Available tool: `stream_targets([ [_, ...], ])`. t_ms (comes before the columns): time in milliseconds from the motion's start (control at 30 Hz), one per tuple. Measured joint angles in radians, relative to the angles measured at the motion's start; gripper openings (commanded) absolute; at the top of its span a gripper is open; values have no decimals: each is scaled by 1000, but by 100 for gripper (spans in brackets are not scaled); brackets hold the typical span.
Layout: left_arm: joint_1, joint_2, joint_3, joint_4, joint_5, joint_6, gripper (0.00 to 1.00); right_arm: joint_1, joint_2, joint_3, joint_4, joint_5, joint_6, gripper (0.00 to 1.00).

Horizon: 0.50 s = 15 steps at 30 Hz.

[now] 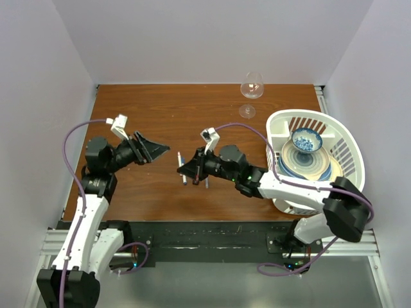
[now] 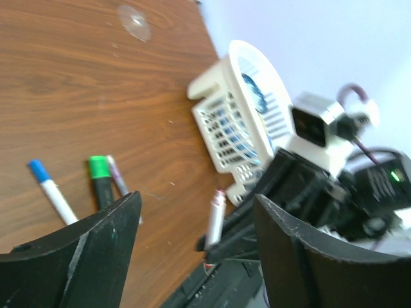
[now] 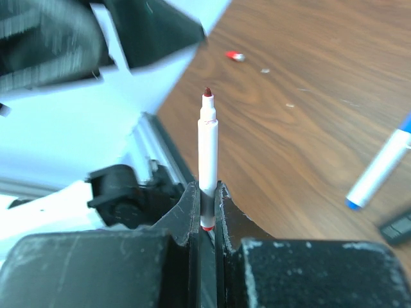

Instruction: Insert the pens into the pen caps

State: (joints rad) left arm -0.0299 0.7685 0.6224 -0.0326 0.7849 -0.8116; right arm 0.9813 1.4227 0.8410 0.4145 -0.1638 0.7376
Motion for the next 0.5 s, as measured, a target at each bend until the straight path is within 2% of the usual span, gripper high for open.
stream_targets([
  [167, 1, 71, 97, -142, -161, 76, 68, -1, -151, -40, -124, 77, -56, 0],
  [233, 7, 94, 135, -208, -253, 103, 59, -1, -216, -64, -140, 96, -75, 0],
  [267, 18, 111, 160, -239, -304, 120, 47, -1, -251, -76, -150, 102, -85, 0],
  [333, 71, 159, 214, -286, -392, 147, 35, -1, -311, -95, -170, 110, -102, 0],
  [367, 116, 190, 239, -299, -420, 163, 18, -1, -339, -101, -180, 114, -111, 0],
  [433, 201, 257, 272, -314, -470, 179, 2, -1, -371, -111, -185, 118, -123, 0],
  [500, 259, 333, 300, -334, -518, 196, 0, -1, -396, -121, -193, 121, -134, 0],
])
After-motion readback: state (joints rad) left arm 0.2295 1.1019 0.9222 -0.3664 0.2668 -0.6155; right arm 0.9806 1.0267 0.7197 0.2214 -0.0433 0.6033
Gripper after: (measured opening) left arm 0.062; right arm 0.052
